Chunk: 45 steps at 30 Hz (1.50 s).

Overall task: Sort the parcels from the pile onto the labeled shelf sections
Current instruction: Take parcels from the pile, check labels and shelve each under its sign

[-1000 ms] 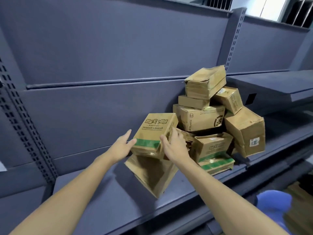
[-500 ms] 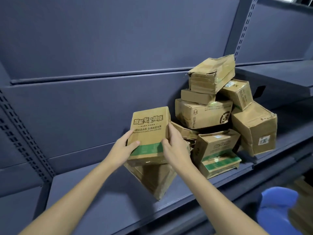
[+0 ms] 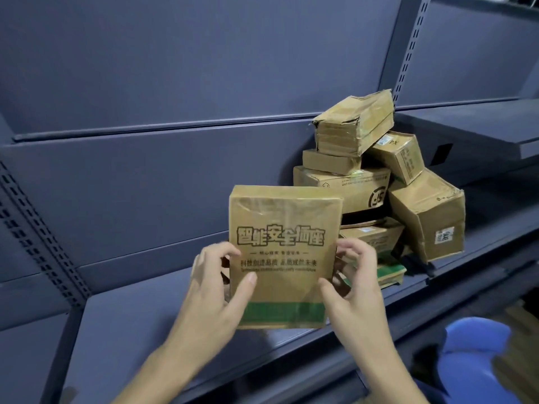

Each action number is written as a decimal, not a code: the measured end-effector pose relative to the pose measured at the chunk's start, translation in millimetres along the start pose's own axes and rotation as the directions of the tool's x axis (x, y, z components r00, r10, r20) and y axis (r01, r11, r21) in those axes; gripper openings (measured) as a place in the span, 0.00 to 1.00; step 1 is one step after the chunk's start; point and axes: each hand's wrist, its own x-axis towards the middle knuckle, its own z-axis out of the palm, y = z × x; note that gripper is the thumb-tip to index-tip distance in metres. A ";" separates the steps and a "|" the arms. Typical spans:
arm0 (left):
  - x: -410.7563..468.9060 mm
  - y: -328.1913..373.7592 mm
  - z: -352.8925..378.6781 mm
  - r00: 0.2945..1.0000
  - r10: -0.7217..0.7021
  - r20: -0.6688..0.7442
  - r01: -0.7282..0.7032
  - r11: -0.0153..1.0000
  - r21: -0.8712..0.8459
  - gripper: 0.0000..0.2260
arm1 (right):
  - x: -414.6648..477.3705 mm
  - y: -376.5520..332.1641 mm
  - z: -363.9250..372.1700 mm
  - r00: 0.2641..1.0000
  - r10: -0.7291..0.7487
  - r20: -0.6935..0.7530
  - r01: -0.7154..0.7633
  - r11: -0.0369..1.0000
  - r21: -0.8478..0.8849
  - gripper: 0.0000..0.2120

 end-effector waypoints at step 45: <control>-98.8 50.8 -29.4 0.931 -0.169 -0.322 0.186 0.982 0.022 0.13 | -63.9 -26.8 29.8 0.976 -0.041 0.213 -0.020 0.961 0.277 0.07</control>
